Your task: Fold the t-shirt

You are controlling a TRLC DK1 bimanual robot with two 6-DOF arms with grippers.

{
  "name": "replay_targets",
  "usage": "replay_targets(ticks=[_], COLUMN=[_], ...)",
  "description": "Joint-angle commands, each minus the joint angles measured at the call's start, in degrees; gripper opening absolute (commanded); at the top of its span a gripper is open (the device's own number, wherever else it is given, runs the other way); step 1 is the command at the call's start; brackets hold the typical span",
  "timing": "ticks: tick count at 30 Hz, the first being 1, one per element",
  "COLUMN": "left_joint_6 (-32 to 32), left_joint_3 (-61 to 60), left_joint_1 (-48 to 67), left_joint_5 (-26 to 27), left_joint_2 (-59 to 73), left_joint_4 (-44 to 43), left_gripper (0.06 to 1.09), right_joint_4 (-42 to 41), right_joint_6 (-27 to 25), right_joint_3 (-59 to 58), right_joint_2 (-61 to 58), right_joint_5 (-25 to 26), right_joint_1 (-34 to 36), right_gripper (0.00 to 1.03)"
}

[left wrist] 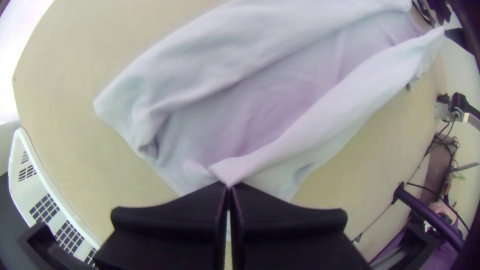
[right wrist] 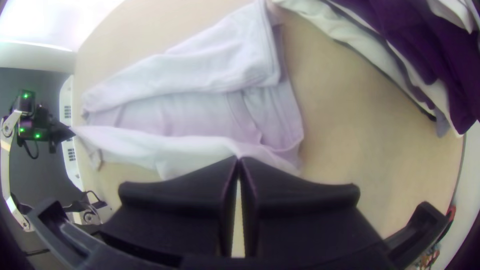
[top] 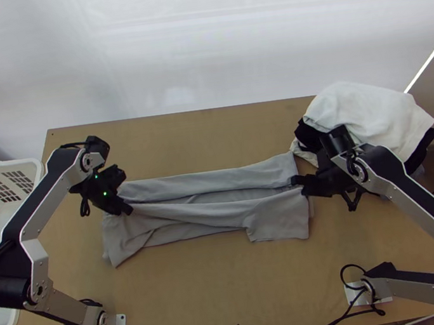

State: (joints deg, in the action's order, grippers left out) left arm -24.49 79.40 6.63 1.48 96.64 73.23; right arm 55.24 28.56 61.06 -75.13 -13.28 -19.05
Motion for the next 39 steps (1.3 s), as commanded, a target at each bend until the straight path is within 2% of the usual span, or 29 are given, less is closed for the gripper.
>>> replay_targets(ticks=[1, 6, 22, 32, 33, 34, 36, 37, 38, 39], left_joint_6=[1.73, 1.81, 1.38, 1.64, 1.55, 1.11, -0.73, -1.52, -1.52, -1.17], left_joint_3=[3.66, 7.97, 15.53, 15.00, 14.21, 13.51, 12.01, 10.96, 9.81, 9.11], left_joint_1=[-0.22, -1.27, -4.35, -5.84, -5.84, -5.84, -6.19, -6.37, -6.55, -6.55], left_joint_5=[1.07, 3.36, 3.62, 4.68, 5.64, 7.84, 15.66, 19.35, 22.34, 24.45], left_joint_2=[2.32, 4.35, 11.64, 14.19, 13.75, 12.87, 10.50, 9.18, 8.04, 7.51], left_joint_4=[-2.13, -2.04, -2.04, -2.04, -1.86, -1.78, -1.07, -0.90, -1.07, -1.07], left_gripper=[0.10, 0.10, 0.10, 0.10, 0.10, 0.15, 0.35, 0.46, 0.55, 0.58], right_joint_4=[-2.95, -5.06, -12.97, -17.89, -18.15, -18.15, -18.15, -18.15, -18.15, -18.15], right_joint_6=[1.85, 3.44, 6.95, 6.86, 6.95, 6.69, 6.42, 6.42, 6.42, 6.51], right_joint_3=[2.14, 3.37, 9.69, 12.59, 12.86, 12.95, 12.77, 12.68, 12.59, 12.59], right_joint_2=[-2.56, -4.50, -13.02, -17.24, -17.24, -17.15, -16.80, -16.45, -16.01, -15.48], right_joint_5=[0.53, 1.59, 5.28, 11.26, 12.14, 12.66, 12.84, 13.28, 13.63, 13.89], right_joint_1=[0.15, 0.06, -1.43, -3.10, -3.45, -3.89, -4.51, -4.68, -4.77, -4.86], right_gripper=[0.03, 0.03, 0.03, 0.03, 0.10, 0.28, 0.93, 1.00, 0.99, 0.99])
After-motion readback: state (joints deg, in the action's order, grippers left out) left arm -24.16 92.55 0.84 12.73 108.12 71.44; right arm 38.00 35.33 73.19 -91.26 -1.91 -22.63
